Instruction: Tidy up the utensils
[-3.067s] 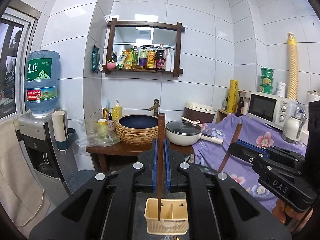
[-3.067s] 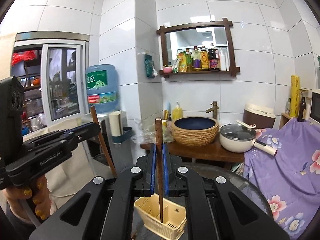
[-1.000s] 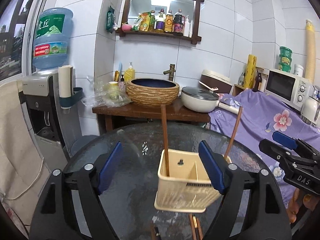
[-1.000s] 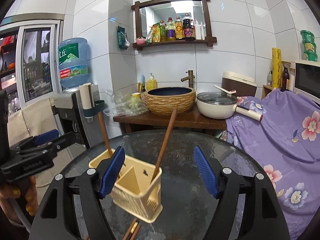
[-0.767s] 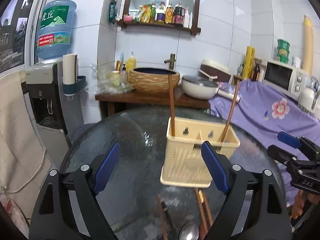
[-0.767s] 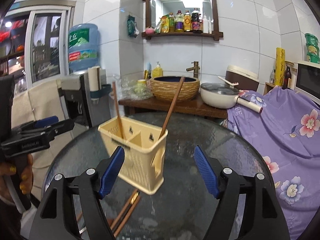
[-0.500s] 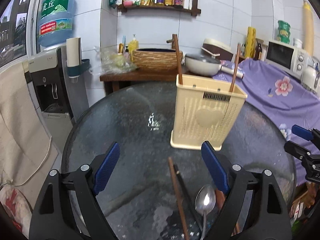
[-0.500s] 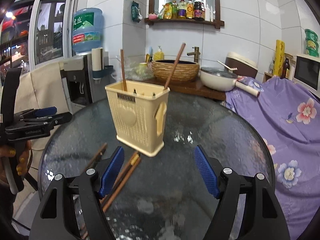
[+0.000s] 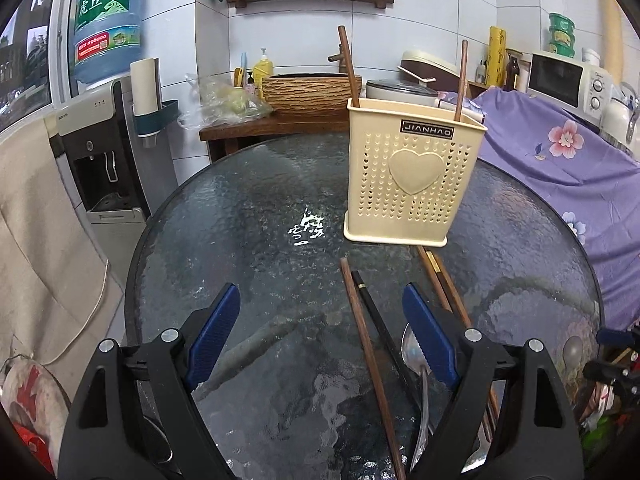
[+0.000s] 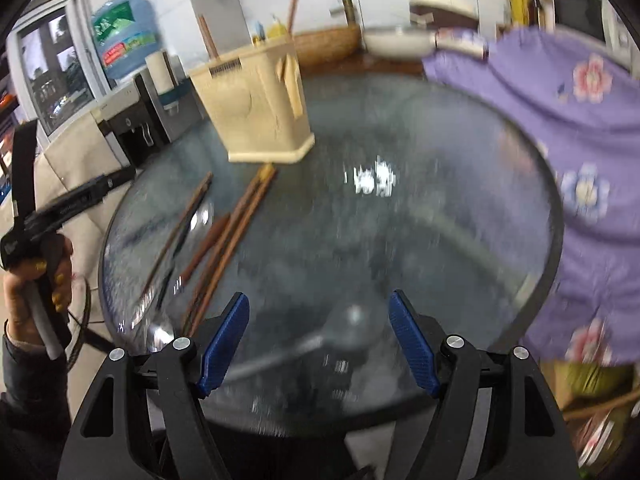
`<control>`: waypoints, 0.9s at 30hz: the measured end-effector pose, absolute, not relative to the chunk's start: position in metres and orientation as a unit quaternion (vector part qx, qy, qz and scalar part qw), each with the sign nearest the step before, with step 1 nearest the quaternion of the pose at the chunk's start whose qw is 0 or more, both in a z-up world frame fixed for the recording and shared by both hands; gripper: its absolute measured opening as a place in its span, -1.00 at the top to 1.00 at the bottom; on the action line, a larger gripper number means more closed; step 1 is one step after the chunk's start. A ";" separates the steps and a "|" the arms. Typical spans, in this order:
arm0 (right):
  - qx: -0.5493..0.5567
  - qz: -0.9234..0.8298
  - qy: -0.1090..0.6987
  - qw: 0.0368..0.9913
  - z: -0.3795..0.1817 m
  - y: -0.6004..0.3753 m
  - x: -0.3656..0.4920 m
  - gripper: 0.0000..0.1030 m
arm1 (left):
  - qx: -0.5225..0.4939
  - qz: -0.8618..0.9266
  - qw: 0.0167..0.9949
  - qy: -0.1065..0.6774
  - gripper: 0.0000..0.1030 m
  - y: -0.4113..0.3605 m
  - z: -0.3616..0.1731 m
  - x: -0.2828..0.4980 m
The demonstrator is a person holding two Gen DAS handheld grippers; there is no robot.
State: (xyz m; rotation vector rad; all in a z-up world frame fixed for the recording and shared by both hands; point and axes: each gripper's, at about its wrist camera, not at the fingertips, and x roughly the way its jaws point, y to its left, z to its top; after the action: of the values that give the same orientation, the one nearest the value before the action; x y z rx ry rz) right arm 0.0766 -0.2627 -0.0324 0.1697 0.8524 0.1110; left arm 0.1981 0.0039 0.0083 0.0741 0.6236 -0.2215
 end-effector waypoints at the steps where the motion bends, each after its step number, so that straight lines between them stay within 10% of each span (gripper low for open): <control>1: 0.085 0.052 0.420 0.902 -0.037 -0.262 0.074 -0.37 | 0.039 -0.108 0.945 0.308 -0.60 0.004 0.007 0.198; 27: 0.040 0.026 0.443 0.895 -0.059 -0.246 0.101 -0.19 | 0.056 -0.130 0.919 0.368 0.11 -0.014 -0.031 0.200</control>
State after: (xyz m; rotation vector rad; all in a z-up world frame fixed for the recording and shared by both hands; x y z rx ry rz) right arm 0.1010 -0.2457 -0.0593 0.0839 0.9189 0.0538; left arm 0.2003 -0.0142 -0.0306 0.1145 0.7567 -0.2680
